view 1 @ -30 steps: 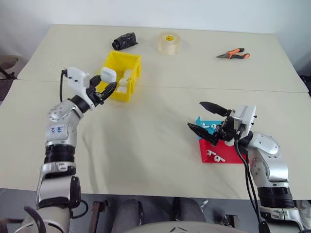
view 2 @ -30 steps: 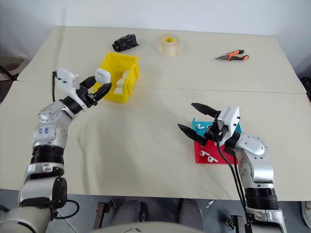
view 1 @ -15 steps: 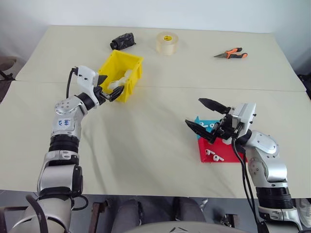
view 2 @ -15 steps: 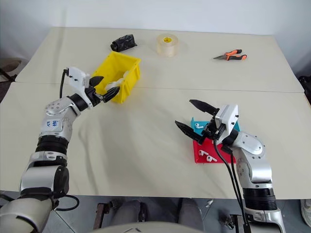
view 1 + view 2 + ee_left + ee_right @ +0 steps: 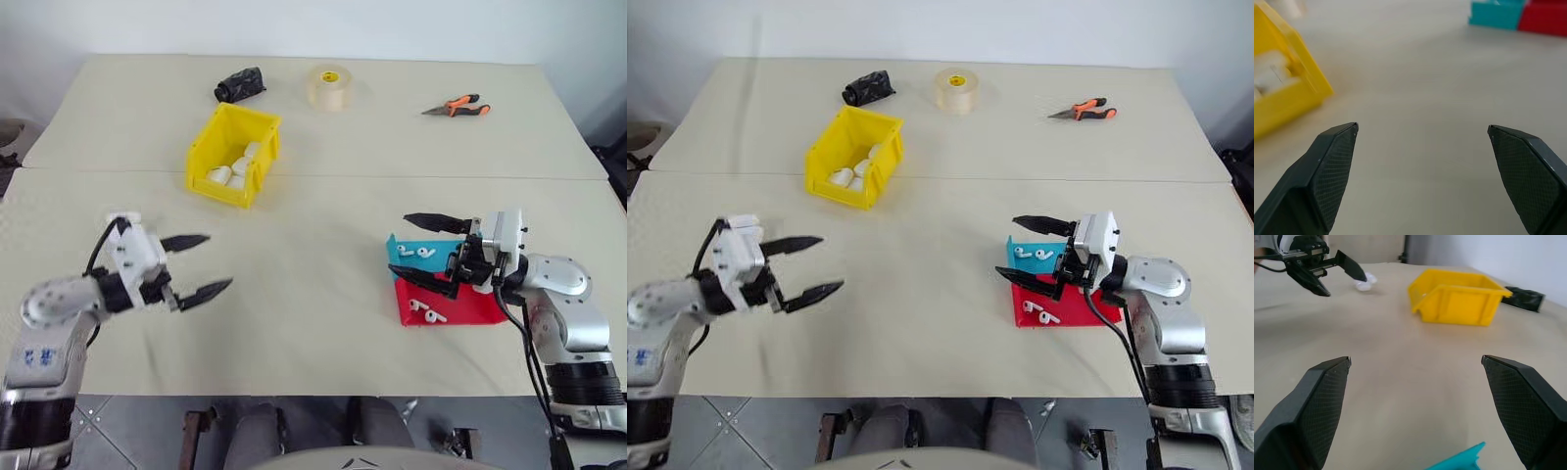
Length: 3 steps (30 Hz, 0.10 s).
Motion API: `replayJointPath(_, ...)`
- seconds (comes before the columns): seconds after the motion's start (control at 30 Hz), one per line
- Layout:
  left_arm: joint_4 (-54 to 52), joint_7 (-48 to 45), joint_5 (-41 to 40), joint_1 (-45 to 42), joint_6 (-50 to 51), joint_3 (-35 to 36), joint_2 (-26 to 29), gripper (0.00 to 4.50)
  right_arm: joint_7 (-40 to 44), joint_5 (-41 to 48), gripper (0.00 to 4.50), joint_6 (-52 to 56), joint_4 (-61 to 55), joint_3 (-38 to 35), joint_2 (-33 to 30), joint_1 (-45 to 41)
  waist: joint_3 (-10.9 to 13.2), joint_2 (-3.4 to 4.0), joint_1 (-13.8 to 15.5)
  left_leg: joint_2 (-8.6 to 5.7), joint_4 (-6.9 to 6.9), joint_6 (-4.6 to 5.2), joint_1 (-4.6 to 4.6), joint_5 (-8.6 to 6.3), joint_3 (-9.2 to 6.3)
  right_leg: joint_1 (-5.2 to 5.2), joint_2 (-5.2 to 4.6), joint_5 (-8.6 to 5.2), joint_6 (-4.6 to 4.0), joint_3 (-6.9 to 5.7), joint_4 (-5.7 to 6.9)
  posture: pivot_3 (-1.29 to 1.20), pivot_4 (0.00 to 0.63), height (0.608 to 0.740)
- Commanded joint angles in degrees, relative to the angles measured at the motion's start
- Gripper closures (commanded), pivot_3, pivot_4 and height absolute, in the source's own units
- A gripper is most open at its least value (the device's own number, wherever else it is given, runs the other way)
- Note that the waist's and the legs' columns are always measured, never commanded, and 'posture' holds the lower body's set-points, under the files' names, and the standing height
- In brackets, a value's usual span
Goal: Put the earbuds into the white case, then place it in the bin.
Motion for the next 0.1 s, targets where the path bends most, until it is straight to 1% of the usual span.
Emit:
replayJointPath(0.03, -2.3, 1.0, 2.4, 1.5, -6.0, 1.0, 0.0, 0.02, 6.0, 0.0, 0.00, -2.7, 1.1, 0.4, -2.3, 0.2, 0.0, 0.00, 0.8, 0.00, 0.02, 0.00, -0.02, 0.00, 0.02, 0.00, 0.00, 0.00, 0.00, 0.01, -0.03, 0.00, 0.150, 0.740)
replayJointPath(0.1, -1.9, 2.1, 2.6, 0.4, -8.1, 0.5, -1.2, 0.02, 6.9, -0.3, 0.00, -3.8, 2.3, 0.1, -2.4, 0.4, 0.0, 0.00, 1.2, -0.01, 0.07, 0.00, -0.03, 0.00, 0.03, 0.01, 0.00, 0.00, 0.00, 0.01, -0.04, 0.00, 0.150, 0.740)
